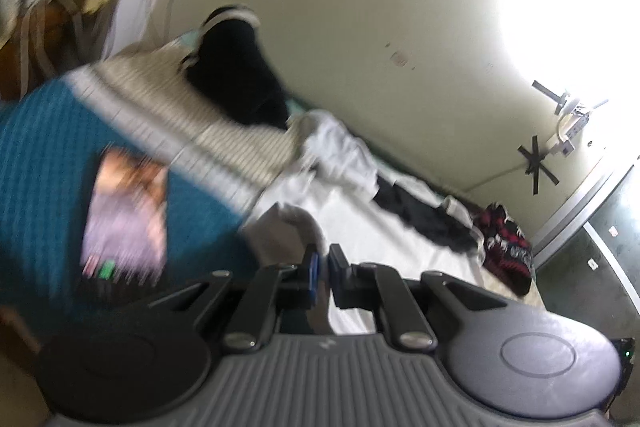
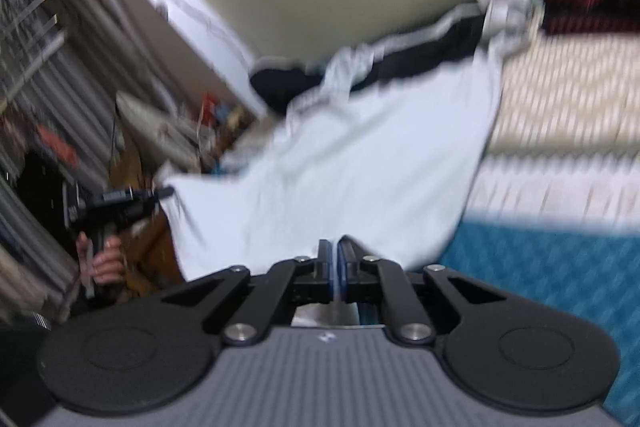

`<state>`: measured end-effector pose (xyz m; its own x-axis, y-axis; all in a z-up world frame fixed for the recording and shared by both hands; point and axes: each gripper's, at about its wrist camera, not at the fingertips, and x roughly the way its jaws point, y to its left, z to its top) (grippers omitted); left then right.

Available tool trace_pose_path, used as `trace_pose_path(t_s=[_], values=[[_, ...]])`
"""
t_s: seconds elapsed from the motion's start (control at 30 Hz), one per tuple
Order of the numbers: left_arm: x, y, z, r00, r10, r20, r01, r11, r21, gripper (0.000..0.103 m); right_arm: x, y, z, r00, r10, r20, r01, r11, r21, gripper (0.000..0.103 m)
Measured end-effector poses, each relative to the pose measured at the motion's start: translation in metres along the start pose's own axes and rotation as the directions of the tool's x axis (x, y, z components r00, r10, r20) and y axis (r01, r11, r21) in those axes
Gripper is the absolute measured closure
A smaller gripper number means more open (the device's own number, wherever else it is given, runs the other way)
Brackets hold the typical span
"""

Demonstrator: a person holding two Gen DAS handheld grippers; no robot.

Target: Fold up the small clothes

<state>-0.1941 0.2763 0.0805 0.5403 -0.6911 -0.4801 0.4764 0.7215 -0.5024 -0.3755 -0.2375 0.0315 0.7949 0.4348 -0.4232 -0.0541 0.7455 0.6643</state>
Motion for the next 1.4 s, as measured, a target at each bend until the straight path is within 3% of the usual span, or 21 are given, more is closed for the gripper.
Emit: trace_pose_path(t_s=[0.17, 0.2, 0.27, 0.3, 0.33, 0.37, 0.4, 0.47, 0.53, 0.73, 0.87, 0.93, 1.03, 1.1, 1.13, 1.17, 1.2, 1.23, 1.27, 1.33, 1.4], values=[[0.073, -0.04, 0.072, 1.0, 0.02, 0.004, -0.02, 0.997, 0.075, 0.096, -0.003, -0.03, 0.066, 0.986, -0.044, 0.162, 0.037, 0.998, 0.047, 0.1], [0.095, -0.048, 0.087, 0.999, 0.038, 0.004, -0.038, 0.996, 0.083, 0.093, 0.003, -0.041, 0.082, 0.98, -0.064, 0.188, 0.051, 0.996, 0.076, 0.1], [0.144, -0.062, 0.108, 0.994, 0.111, 0.008, -0.111, 0.987, 0.113, 0.073, 0.018, -0.065, 0.108, 0.962, -0.133, 0.238, 0.102, 0.985, 0.138, 0.097], [0.162, -0.064, 0.111, 0.987, 0.161, 0.005, -0.16, 0.98, 0.12, 0.054, 0.025, -0.075, 0.118, 0.946, -0.196, 0.259, 0.163, 0.976, 0.143, 0.079], [0.176, -0.065, 0.11, 0.978, 0.21, -0.005, -0.208, 0.97, 0.126, 0.054, 0.033, -0.081, 0.124, 0.923, -0.282, 0.262, 0.249, 0.957, 0.15, 0.057], [0.184, -0.062, 0.105, 0.972, 0.235, -0.022, -0.23, 0.963, 0.137, 0.054, 0.035, -0.085, 0.125, 0.898, -0.354, 0.262, 0.319, 0.933, 0.167, 0.051], [0.185, -0.058, 0.098, 0.973, 0.228, -0.026, -0.222, 0.964, 0.148, 0.052, 0.034, -0.087, 0.122, 0.897, -0.355, 0.264, 0.32, 0.933, 0.168, 0.053], [0.179, -0.046, 0.08, 0.972, 0.234, -0.019, -0.227, 0.959, 0.171, 0.044, 0.025, -0.086, 0.107, 0.925, -0.275, 0.261, 0.25, 0.96, 0.125, 0.054], [0.176, -0.031, 0.07, 0.96, 0.278, -0.025, -0.27, 0.949, 0.163, 0.04, 0.023, -0.078, 0.093, 0.927, -0.275, 0.256, 0.272, 0.961, 0.051, 0.054], [0.189, -0.01, 0.059, 0.945, 0.312, -0.1, -0.298, 0.945, 0.137, 0.041, 0.065, -0.054, 0.092, 0.929, -0.312, 0.201, 0.353, 0.909, -0.22, 0.054], [0.193, -0.033, 0.06, 0.965, 0.223, -0.14, -0.197, 0.965, 0.175, 0.048, 0.1, -0.028, 0.098, 0.961, -0.255, 0.108, 0.277, 0.879, -0.387, 0.055], [0.203, -0.048, 0.06, 0.967, 0.152, -0.205, -0.111, 0.974, 0.199, 0.058, 0.12, -0.025, 0.103, 0.978, -0.209, 0.003, 0.194, 0.903, -0.383, 0.061], [0.233, -0.076, 0.049, 0.945, 0.08, -0.318, 0.006, 0.965, 0.261, 0.063, 0.149, -0.038, 0.109, 0.981, -0.106, -0.161, 0.064, 0.966, -0.25, 0.063], [0.265, -0.092, 0.042, 0.929, 0.059, -0.366, 0.051, 0.958, 0.283, 0.063, 0.165, -0.047, 0.112, 0.979, -0.082, -0.187, 0.044, 0.979, -0.2, 0.068], [0.282, -0.098, 0.042, 0.927, 0.053, -0.372, 0.057, 0.958, 0.279, 0.063, 0.172, -0.054, 0.12, 0.985, -0.091, -0.149, 0.06, 0.979, -0.197, 0.089], [0.3, -0.102, 0.045, 0.934, 0.062, -0.351, 0.039, 0.961, 0.275, 0.063, 0.176, -0.061, 0.129, 0.985, -0.154, -0.081, 0.135, 0.97, -0.204, 0.09], [0.308, -0.105, 0.05, 0.946, 0.077, -0.315, 0.011, 0.964, 0.267, 0.063, 0.174, -0.064, 0.138, 0.966, -0.256, 0.033, 0.257, 0.94, -0.224, 0.087], [0.31, -0.105, 0.056, 0.962, 0.08, -0.262, -0.014, 0.97, 0.242, 0.063, 0.165, -0.066, 0.146, 0.92, -0.351, 0.177, 0.383, 0.899, -0.212, 0.063], [0.307, -0.102, 0.063, 0.976, 0.068, -0.205, -0.027, 0.98, 0.197, 0.061, 0.154, -0.068, 0.151, 0.907, -0.349, 0.238, 0.392, 0.904, -0.171, 0.058], [0.289, -0.09, 0.073, 0.993, 0.001, -0.117, 0.012, 0.994, 0.107, 0.051, 0.13, -0.072, 0.154, 0.931, -0.258, 0.257, 0.296, 0.948, -0.118, 0.06], [0.271, -0.081, 0.074, 0.998, -0.013, -0.061, 0.019, 0.996, 0.087, 0.049, 0.111, -0.067, 0.145, 0.934, -0.256, 0.249, 0.296, 0.945, -0.139, 0.057]])
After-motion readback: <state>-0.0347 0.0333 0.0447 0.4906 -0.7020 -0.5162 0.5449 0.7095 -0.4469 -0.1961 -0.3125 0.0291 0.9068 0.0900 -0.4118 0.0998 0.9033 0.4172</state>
